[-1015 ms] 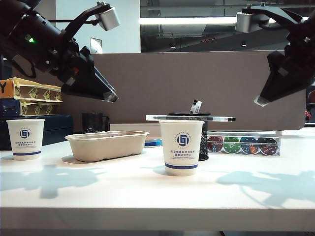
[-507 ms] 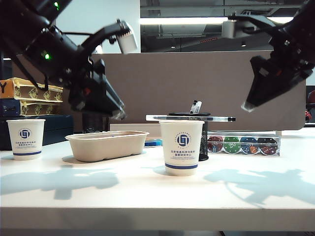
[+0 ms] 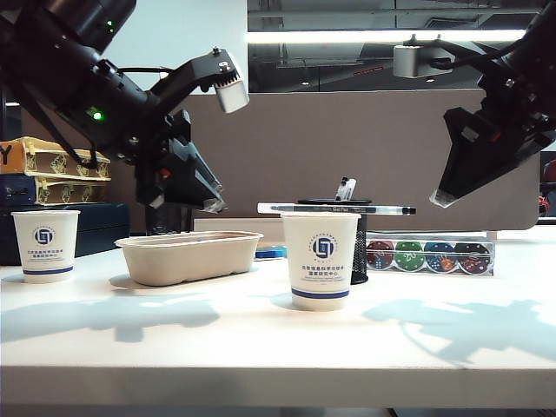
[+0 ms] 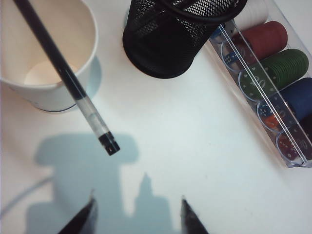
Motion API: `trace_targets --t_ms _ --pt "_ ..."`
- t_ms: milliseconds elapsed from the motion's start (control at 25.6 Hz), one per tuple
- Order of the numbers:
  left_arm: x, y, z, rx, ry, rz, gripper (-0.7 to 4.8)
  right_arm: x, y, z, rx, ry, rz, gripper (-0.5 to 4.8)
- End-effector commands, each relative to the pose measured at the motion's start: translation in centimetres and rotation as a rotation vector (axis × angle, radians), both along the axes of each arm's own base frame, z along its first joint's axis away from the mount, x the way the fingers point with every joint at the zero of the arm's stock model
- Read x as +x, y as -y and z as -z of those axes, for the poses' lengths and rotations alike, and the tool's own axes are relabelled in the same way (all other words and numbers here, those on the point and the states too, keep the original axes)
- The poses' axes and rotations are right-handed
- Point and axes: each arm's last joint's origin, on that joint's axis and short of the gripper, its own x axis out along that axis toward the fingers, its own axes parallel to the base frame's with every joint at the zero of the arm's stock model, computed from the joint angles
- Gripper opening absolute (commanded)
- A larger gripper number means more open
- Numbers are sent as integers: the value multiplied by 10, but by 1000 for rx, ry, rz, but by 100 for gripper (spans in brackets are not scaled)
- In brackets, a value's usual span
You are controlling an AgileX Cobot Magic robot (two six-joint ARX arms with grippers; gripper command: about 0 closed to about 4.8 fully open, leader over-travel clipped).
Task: Pick up one pen and put it in the pen container.
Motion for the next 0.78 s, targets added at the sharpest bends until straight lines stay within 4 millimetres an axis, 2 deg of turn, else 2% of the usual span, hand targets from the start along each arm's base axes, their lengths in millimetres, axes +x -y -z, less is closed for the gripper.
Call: trace_targets --t_ms 39,234,351,429,781 --pt "1 7 1 -3 11 20 156 1 -3 -3 15 17 -4 213" --pt "0 21 11 31 1 36 156 -7 -14 -1 -2 -4 -59 213" --pt "1 22 10 37 23 9 156 -8 -20 3 -57 -8 -65 223" --pt "2 22 9 37 44 -13 156 -9 -24 6 -71 -13 -77 273" --pt "3 21 8 45 56 -45 156 1 -41 -2 -75 1 -113 275"
